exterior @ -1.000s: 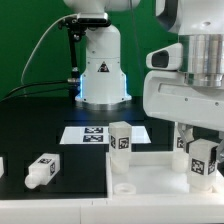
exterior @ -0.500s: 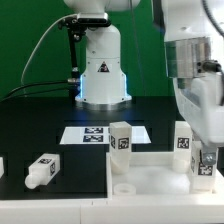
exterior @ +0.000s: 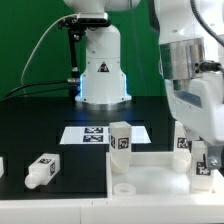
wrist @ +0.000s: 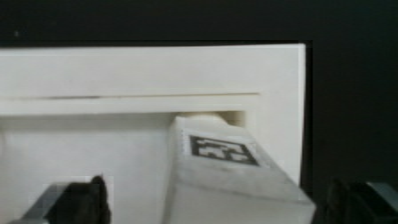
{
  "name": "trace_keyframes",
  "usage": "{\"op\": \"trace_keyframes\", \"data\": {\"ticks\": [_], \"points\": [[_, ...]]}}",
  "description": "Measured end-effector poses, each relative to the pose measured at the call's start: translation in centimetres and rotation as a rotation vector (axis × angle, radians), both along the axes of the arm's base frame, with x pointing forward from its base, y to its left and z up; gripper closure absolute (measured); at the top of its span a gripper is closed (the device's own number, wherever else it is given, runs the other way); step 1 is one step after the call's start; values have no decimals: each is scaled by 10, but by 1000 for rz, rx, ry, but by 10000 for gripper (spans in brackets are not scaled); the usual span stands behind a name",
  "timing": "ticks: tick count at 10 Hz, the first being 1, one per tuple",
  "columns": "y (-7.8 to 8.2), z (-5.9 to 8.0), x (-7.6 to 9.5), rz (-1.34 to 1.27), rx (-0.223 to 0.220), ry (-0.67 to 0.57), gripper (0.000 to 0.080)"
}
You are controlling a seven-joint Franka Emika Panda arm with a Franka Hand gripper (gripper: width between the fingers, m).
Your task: Assemble square table
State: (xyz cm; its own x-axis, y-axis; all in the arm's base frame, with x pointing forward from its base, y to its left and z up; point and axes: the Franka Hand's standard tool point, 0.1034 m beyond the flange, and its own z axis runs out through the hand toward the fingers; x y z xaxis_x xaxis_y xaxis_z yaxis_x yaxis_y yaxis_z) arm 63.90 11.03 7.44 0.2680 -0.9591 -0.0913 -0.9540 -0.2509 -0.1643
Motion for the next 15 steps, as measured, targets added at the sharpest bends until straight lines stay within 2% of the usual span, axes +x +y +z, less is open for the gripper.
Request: {"op": "trace_keyframes", "data": {"ticks": [1,4,5,6,7,8,9,10,11,12,15], "points": [[-2,-1,0,176,-18,-23,157],[-3,-2,0,320,-42,-40,151],[-3,-1,1,456,-75,-52,150],[0,5,5,721,-145,-69,150],[2,8,8,822,-165,-76,150],[0,6,8,782,-160,-73,150],[0,6,8,766,-159,-71,240],[0,6,7,726,-153,-67,422],[0,5,7,669,-147,-60,422],[-4,4,6,600,-141,-49,507],[-9,3,5,235,-98,-11,507]]}}
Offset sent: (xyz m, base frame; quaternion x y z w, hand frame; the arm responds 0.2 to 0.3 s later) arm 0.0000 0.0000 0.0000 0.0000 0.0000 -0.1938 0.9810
